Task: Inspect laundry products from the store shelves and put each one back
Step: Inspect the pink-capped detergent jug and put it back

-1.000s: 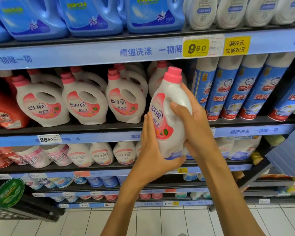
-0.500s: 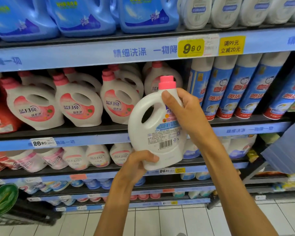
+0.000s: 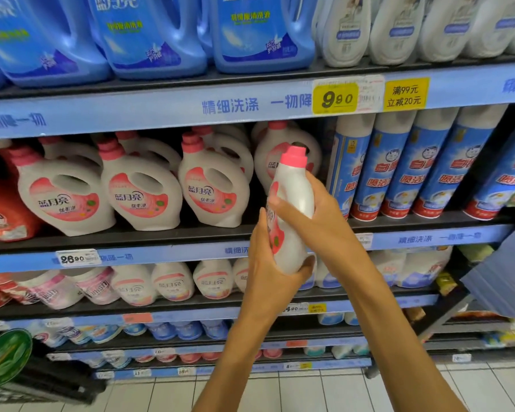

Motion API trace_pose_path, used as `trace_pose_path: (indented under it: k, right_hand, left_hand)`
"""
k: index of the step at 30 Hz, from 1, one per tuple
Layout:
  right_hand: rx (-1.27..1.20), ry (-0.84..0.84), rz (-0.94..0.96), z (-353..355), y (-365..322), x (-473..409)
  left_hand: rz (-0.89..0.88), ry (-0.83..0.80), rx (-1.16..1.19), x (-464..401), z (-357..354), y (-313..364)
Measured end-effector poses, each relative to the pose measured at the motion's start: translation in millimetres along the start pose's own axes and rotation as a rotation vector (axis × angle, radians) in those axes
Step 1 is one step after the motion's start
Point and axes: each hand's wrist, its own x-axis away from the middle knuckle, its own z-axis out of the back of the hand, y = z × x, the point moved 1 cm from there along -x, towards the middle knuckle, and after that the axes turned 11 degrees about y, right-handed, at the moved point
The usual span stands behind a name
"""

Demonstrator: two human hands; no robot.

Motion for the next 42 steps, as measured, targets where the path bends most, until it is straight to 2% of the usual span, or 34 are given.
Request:
trace_pose_path:
  k: [4,5,8,12,17,22,26,31,37,42]
  right_hand:
    - [0.024,0.051,0.075,15,3,-10]
    - [0.012,0.045,0.072,20,4,-14]
    - [-0.023,-0.032,0.046,34,9,-26]
    - [0.041,-0.183,0.161,32,8,-37]
    - [0.266,-0.181,0.302,30,19,-56]
    - [0.325,-0.055,0.358,27,28,-67]
    - [0.355,0.15,0.324,22,41,-68]
    - [0.397,0.36,0.417,24,52,-54]
    - [0.618,0.363,0.5,23,68,-41]
    - [0.747,0.42,0.54,16,74,-43]
  left_hand:
    - [0.089,-0.227,0.1,-6,15,-5]
    - [0.116,-0.228,0.155,-11,22,-6]
    - [0.126,-0.114,0.175,-29,33,-6]
    - [0.064,-0.101,0.067,-47,29,-6]
    - [0.063,0.091,0.081,-56,14,-18]
    - [0.115,0.272,0.071,-57,-6,-27]
    - [0.153,0.356,0.053,-60,-15,-28]
    - [0.16,0.444,0.082,-60,-22,-26]
    - [0.143,0.552,0.119,-62,-28,-24]
    - [0.115,0.543,0.101,-59,-34,-29]
